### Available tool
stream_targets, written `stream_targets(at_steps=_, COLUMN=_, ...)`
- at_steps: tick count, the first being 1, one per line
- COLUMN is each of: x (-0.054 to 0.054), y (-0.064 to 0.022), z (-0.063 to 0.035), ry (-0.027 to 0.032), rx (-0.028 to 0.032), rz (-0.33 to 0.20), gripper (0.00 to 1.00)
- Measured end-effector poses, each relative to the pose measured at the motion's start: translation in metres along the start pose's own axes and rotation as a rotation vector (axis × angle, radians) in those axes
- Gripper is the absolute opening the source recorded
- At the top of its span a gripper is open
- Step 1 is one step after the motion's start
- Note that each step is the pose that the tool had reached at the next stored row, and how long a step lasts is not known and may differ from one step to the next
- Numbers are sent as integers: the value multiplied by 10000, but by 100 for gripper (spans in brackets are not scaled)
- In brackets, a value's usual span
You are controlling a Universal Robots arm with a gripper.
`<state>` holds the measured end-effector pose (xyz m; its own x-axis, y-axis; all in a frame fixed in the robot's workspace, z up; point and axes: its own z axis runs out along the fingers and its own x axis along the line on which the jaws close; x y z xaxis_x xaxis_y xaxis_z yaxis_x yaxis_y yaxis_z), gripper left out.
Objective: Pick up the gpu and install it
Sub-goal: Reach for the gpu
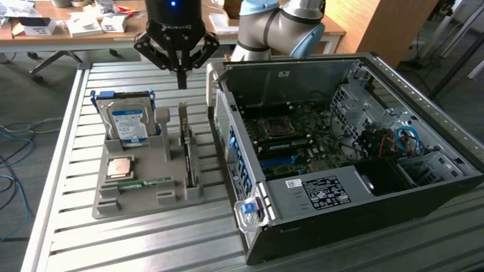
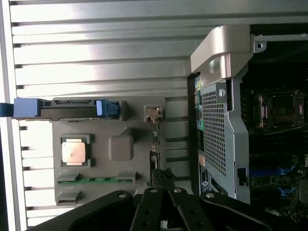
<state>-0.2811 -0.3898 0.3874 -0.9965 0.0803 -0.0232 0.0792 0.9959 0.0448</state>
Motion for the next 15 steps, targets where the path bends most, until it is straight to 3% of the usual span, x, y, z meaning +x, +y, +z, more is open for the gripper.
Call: stream_targets(at_steps=15, x=9, y=-207, z=-9, ry=-1, rx=-1, rz=0, gripper=11)
